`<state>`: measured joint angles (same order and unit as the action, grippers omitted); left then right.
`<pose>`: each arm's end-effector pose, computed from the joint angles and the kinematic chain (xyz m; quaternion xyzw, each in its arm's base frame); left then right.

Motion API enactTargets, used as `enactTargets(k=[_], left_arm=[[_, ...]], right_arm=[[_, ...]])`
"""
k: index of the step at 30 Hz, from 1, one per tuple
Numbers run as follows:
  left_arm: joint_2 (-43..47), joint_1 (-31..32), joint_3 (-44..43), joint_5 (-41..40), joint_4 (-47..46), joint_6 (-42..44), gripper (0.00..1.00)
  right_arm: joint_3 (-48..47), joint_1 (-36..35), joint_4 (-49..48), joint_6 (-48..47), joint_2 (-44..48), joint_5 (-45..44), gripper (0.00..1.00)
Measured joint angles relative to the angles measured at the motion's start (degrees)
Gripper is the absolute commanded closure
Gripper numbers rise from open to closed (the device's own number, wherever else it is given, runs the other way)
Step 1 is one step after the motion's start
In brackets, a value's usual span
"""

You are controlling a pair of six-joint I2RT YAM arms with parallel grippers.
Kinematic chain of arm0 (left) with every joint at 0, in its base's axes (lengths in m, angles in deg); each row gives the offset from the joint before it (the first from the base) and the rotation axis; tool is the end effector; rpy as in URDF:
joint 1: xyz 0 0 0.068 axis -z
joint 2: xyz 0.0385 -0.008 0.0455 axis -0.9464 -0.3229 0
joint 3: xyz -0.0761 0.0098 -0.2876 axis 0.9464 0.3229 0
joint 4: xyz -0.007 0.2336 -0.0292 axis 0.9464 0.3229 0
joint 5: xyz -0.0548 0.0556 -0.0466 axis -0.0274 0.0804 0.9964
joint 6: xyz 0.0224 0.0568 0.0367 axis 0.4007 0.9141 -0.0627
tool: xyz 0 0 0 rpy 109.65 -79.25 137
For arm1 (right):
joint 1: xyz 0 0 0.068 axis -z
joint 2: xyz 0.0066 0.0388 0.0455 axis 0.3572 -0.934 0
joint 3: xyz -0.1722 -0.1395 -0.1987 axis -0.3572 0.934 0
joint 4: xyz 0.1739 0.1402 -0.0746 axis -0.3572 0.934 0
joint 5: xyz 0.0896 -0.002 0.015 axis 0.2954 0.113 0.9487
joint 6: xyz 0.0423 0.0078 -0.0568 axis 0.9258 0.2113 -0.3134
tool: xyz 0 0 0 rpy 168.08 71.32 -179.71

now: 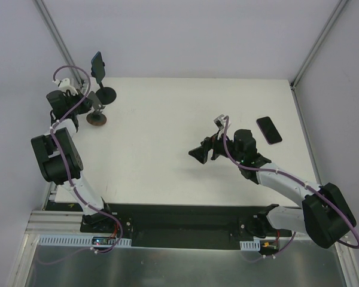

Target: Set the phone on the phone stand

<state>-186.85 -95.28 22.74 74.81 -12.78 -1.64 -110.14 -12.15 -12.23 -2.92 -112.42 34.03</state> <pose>0.3938 0.1418 0.2845 -0.0407 0.7653 -0.1325 0.6286 0.1962 0.1589 0.2823 -0.3315 0.6754 0.3641 0.5490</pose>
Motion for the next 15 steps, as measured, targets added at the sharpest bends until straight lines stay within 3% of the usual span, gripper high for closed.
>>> enactTargets(k=[7,11,15], left_arm=[[-0.7,-0.3,4.3,-0.2,-8.9,-7.4,1.00],[-0.5,-0.3,6.4,-0.8,-11.6,-8.9,0.66],[-0.5,-0.3,9.5,-1.4,-11.2,-11.0,0.47]], right_arm=[[0.0,0.0,-0.3,0.1,0.0,0.0,0.04],[0.1,0.0,-0.8,0.3,0.0,0.0,0.04],[0.3,0.0,-1.4,0.4,0.0,0.2,0.04]])
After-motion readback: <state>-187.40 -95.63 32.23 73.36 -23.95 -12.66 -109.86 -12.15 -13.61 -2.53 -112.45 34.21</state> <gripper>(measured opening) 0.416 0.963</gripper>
